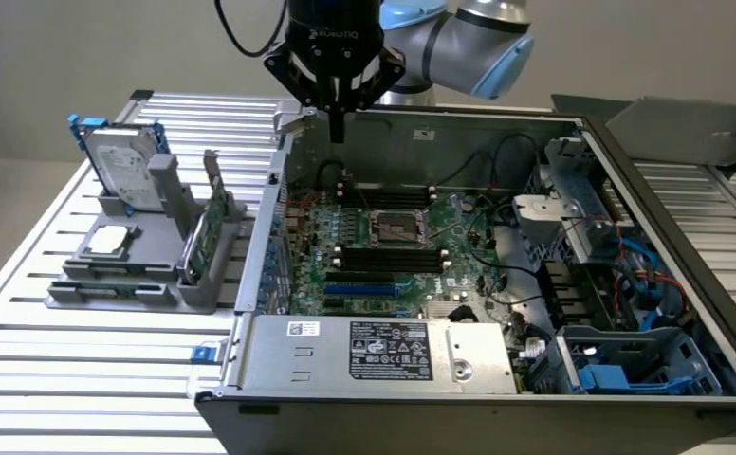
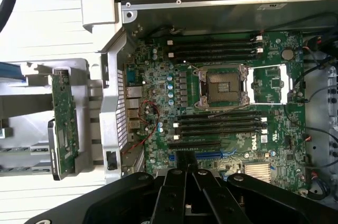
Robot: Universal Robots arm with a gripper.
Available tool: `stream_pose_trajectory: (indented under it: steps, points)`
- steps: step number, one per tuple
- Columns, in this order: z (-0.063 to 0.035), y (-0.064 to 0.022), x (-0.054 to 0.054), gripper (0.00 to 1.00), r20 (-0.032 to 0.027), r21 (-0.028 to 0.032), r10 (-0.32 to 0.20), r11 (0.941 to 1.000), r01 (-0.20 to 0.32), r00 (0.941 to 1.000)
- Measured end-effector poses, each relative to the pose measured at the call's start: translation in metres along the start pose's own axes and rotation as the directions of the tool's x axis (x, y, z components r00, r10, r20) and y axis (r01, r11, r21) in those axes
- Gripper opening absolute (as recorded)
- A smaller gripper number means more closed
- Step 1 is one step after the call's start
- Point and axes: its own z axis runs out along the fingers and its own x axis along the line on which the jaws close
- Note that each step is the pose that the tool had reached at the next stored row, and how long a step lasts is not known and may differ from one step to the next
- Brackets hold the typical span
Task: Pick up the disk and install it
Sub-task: 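Reach for the disk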
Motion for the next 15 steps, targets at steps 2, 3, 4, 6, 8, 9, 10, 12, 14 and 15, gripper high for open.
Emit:
stream_pose_trajectory:
  steps: [2,3,4,6,8,9,10,12,14,15]
  points:
    - [0.0,0.0,0.0,0.11,0.0,0.0,0.0,1.0,0.0,1.0]
    - [0.0,0.0,0.0,0.11,0.0,0.0,0.0,1.0,0.0,1.0]
    - [0.0,0.0,0.0,0.11,0.0001,0.0,0.0,1.0,0.0,1.0]
    - [0.0,0.0,0.0,0.11,0.0,0.0,0.0,1.0,0.0,1.0]
    - [0.0,0.0,0.0,0.11,0.0,-0.0001,0.0,1.0,0.0,1.0]
    - [0.0,0.0,0.0,0.11,0.0,0.0,0.0,1.0,0.0,1.0]
    - [0.0,0.0,0.0,0.11,0.0,0.0,0.0,1.0,0.0,1.0]
    - [0.0,0.0,0.0,0.11,0.0,0.0,0.0,1.0,0.0,1.0]
    - [0.0,0.0,0.0,0.11,0.0,0.0,0.0,1.0,0.0,1.0]
    - [0.0,0.0,0.0,0.11,0.0,0.0,0.0,1.0,0.0,1.0]
